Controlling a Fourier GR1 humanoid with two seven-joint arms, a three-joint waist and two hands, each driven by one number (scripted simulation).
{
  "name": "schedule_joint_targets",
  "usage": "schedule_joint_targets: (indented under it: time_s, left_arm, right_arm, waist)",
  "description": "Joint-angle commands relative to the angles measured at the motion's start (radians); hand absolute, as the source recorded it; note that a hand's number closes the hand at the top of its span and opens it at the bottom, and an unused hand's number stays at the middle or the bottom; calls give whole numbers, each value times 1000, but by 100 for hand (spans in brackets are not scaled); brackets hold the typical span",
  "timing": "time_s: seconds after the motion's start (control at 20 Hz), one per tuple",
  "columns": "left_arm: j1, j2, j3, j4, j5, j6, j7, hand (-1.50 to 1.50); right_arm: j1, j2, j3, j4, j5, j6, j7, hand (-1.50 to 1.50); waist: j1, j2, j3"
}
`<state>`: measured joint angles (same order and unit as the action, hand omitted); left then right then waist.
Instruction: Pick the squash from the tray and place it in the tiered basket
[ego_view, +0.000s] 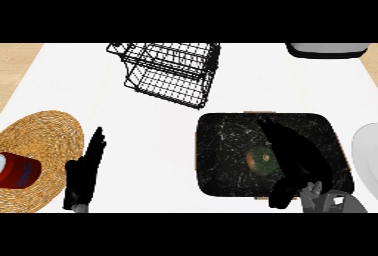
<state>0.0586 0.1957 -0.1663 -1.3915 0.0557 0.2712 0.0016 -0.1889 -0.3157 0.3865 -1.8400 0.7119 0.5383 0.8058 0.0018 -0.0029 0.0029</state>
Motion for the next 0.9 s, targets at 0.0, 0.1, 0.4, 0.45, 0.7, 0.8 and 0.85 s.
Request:
schedule_joint_targets:
  time_s: [0.0,0.1,0.4,0.45,0.7,0.8,0.85]
  left_arm:
    - [47,-20,-18,-42,-28,2,23,0]
    - [-23,-39,11,53,-26,2,11,0]
    - [74,-39,11,-3,-50,-21,-26,0]
    - [80,-62,-14,-49,-72,18,17,0]
    - [15,-40,37,-35,-67,-19,63,0]
    - [27,-87,15,2,-93,5,25,0]
    - [33,-70,27,7,-88,-21,17,0]
  right_arm:
    - [-63,60,-20,50,9,79,47,-150]
    - [-39,69,5,138,56,7,-20,-150]
    - [28,44,-70,46,35,91,-19,-150]
    - [3,37,-83,164,45,40,-101,-150]
    - [32,44,-82,219,94,0,-178,-150]
    - [30,111,-38,188,124,14,-118,-150]
    - [13,72,-104,240,113,3,-178,150]
  waist:
    - [3,2,-3]
    - [1,4,-3]
    - [-1,2,-3]
    - [2,3,-3]
    - [0,3,-3]
    - [-1,3,-3]
    - [0,3,-3]
